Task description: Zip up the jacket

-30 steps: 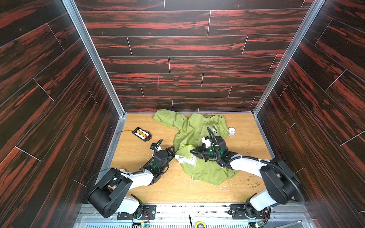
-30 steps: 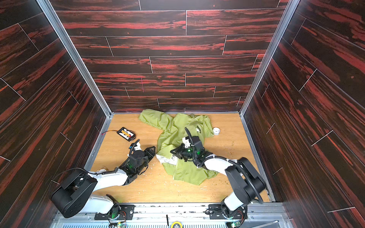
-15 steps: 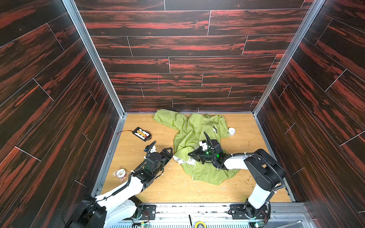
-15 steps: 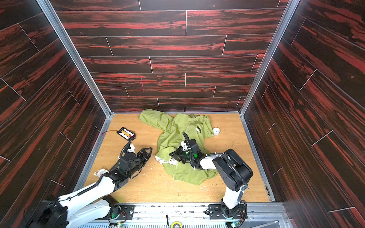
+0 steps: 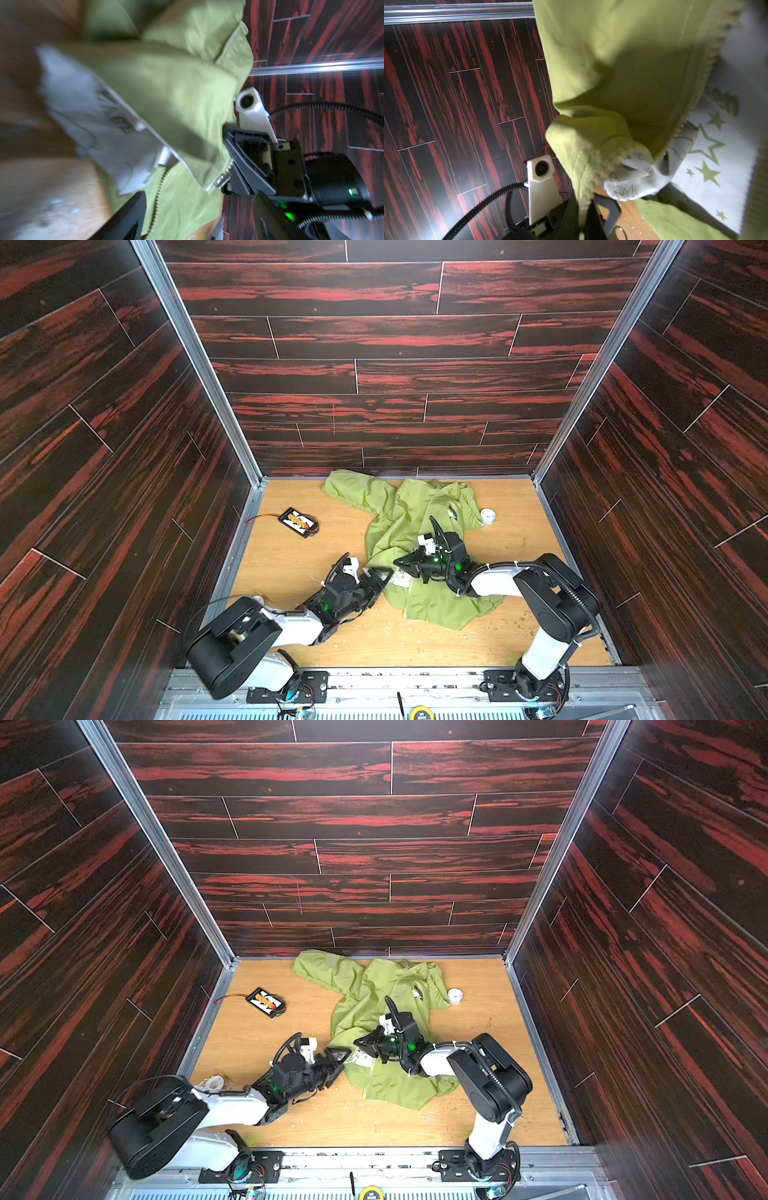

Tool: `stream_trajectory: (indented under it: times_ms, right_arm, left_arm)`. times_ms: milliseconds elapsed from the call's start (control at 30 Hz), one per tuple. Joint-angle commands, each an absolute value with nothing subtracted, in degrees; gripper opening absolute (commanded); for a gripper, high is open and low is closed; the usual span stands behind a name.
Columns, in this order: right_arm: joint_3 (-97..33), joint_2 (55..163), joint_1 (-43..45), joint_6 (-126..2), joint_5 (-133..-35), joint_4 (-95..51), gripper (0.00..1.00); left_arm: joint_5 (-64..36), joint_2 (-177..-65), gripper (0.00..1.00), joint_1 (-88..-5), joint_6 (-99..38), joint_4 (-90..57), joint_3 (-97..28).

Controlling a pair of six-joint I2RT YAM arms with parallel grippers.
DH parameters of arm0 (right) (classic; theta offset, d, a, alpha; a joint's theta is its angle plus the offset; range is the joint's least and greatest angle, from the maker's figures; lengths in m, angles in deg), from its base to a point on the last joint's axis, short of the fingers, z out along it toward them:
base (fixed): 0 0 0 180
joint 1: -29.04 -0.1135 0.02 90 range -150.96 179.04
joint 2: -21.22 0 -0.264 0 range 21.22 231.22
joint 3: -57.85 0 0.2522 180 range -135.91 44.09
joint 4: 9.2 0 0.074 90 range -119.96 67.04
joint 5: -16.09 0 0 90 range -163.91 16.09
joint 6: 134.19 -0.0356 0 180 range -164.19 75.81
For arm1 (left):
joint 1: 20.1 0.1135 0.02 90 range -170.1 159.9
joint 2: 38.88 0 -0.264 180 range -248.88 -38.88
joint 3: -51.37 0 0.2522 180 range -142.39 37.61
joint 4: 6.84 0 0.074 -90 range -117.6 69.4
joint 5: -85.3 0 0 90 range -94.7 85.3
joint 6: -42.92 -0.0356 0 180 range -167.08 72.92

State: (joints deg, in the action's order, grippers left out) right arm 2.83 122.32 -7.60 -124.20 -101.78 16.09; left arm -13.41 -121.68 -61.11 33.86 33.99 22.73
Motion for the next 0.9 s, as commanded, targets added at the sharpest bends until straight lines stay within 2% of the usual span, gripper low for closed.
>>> stream_trajectory:
  times_ms: [0,167,367,533,733,867]
  right_arm:
    - [1.7,120.3,-7.9,-125.1,-101.9,16.5,0.0]
    - [1.9,119.6,-7.8,-125.1,-101.9,16.2,0.0]
    - [2.1,119.0,-7.8,-125.6,-102.2,16.6,0.0]
    - [2.2,118.4,-7.8,-126.2,-102.7,17.2,0.0]
    - [2.7,117.7,-7.8,-126.8,-102.9,17.8,0.0]
    - [3.3,117.4,-7.8,-127.3,-103.0,18.6,0.0]
  left_arm:
    - [-13.0,-123.5,0.82,-62.3,36.2,45.8,22.6]
    - [-11.4,-123.0,0.8,-62.2,35.0,45.3,21.9]
    - [-10.7,-123.2,0.67,-62.1,32.2,42.2,20.3]
    - [-12.3,-126.7,0.57,-61.5,30.7,45.4,19.3]
    - [-12.8,-129.7,0.53,-60.6,30.7,50.4,20.2]
    - [-13.1,-129.8,0.53,-60.0,29.9,50.3,20.3]
